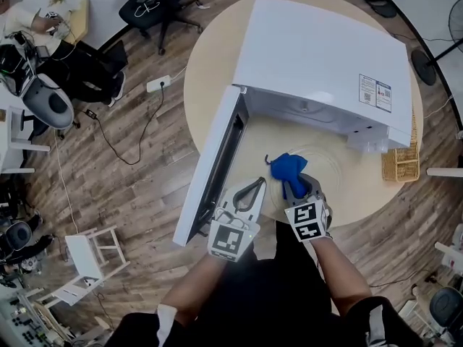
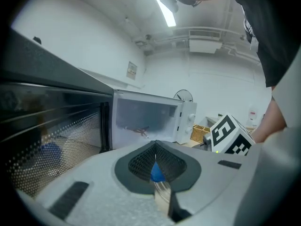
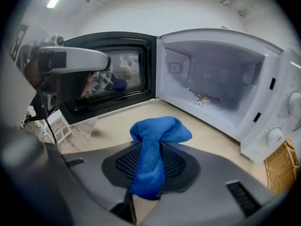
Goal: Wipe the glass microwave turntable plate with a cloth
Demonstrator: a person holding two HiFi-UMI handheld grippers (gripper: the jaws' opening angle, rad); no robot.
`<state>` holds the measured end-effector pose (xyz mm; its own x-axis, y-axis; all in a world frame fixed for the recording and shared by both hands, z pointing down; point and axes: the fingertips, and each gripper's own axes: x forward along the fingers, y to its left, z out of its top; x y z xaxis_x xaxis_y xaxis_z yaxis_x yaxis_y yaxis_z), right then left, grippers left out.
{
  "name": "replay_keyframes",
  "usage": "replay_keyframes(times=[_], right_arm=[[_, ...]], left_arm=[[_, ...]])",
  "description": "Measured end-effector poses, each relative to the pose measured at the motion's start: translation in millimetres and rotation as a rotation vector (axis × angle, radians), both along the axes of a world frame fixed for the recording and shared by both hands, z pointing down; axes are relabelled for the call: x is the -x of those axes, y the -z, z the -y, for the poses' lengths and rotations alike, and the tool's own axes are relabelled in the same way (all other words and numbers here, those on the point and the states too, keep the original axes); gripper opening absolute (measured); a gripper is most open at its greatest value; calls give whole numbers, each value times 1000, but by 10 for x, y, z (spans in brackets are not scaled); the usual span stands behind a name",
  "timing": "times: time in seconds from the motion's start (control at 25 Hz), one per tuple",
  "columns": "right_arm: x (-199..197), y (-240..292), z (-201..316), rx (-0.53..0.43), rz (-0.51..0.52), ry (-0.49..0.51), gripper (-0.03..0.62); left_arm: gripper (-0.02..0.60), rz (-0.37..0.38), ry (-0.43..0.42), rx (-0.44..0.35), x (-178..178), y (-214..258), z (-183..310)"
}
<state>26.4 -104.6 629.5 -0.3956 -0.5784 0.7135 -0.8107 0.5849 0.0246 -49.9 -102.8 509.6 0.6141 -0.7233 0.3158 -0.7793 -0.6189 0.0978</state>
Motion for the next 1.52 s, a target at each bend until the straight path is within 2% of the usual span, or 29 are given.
replay_keyframes(times=[0.28, 0.52, 0.84, 1.16, 1.4, 1.52], right_arm=[[247, -177, -182, 54, -15, 60, 89], [247, -247, -200, 57, -48, 66, 91], [-81, -257, -132, 39, -83, -10, 91], [-601, -259, -54, 28, -140, -109, 92], [-868, -253, 4, 7, -181, -132, 93], [-1012, -268, 18, 12, -193, -156, 92]], left_arm=[[6, -8, -14, 1, 4, 3, -30], [6, -3, -21, 9, 17, -31, -51], [6, 3, -19, 8, 6, -35, -39], [6, -11, -29, 29, -120, -79, -50], [6, -21, -51, 29, -231, -73, -102], [6, 4, -67, 25, -232, -113, -129]])
